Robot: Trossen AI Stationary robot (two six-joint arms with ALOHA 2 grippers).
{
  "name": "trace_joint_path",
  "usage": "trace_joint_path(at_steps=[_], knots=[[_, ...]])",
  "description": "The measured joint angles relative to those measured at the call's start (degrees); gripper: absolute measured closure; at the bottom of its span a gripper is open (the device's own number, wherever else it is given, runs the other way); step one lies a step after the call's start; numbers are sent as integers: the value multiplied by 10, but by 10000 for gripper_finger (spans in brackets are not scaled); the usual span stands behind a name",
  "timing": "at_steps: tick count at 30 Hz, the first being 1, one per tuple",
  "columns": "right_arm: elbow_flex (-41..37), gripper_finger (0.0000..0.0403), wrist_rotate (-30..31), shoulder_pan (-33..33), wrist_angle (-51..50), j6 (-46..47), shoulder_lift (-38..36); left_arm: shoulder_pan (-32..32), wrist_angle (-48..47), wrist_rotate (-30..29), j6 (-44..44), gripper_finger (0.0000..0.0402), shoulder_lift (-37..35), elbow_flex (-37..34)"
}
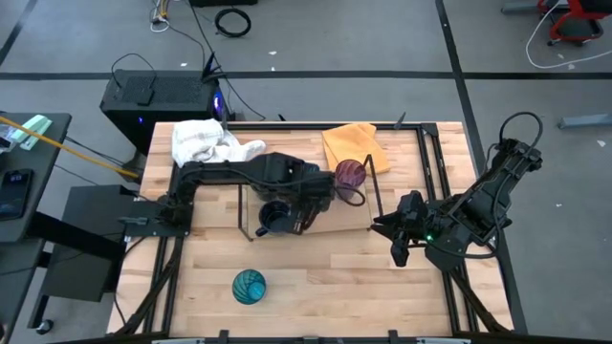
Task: Stack small to large cups/mugs on shelf
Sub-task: Put the blue cup on the shelf
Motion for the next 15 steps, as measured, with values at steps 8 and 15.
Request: trace_joint_path(at_steps=[8,15], knots=[[0,300,0,0,0,0,0,-37,48,132,-71,224,-33,-1],[0,300,0,0,-1,-5,0,-87,241,125,-100,229,-95,0]])
